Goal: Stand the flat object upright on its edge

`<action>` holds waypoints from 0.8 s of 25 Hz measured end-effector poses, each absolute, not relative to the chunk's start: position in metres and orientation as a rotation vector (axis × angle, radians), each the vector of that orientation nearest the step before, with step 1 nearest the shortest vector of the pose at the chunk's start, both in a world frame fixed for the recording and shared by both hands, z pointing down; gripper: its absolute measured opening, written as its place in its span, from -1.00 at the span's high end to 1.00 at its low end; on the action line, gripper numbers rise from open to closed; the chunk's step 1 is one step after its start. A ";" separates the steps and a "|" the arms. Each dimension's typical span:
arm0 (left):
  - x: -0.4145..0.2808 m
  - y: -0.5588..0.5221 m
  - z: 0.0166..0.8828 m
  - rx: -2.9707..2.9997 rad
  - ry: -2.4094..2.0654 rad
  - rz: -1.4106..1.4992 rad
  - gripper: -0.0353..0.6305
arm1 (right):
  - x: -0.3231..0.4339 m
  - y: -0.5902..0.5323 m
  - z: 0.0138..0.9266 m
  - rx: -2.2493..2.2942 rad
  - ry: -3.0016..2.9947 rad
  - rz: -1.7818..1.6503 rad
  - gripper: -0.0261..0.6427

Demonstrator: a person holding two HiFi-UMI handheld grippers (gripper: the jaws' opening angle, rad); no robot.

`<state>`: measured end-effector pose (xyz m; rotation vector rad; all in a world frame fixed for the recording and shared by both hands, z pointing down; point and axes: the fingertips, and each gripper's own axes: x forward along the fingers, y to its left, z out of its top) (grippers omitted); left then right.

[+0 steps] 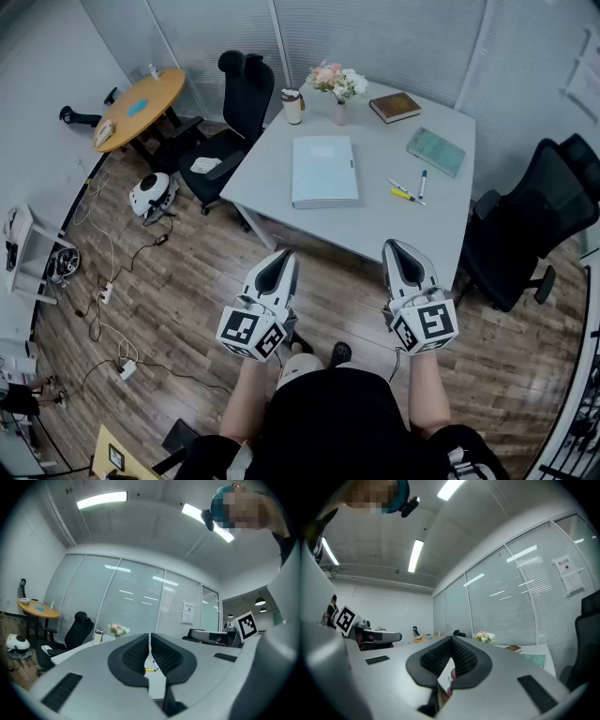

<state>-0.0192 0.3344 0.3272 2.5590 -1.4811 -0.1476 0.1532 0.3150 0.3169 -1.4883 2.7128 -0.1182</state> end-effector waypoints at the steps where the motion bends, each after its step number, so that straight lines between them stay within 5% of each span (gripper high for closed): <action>1: -0.016 0.336 0.325 2.570 -1.471 -0.154 0.80 | 0.154 0.318 0.316 -1.480 2.714 -0.114 0.88; 20: -0.013 0.348 0.331 2.527 -1.506 -0.116 0.80 | 0.163 0.325 0.322 -1.479 2.686 -0.151 0.87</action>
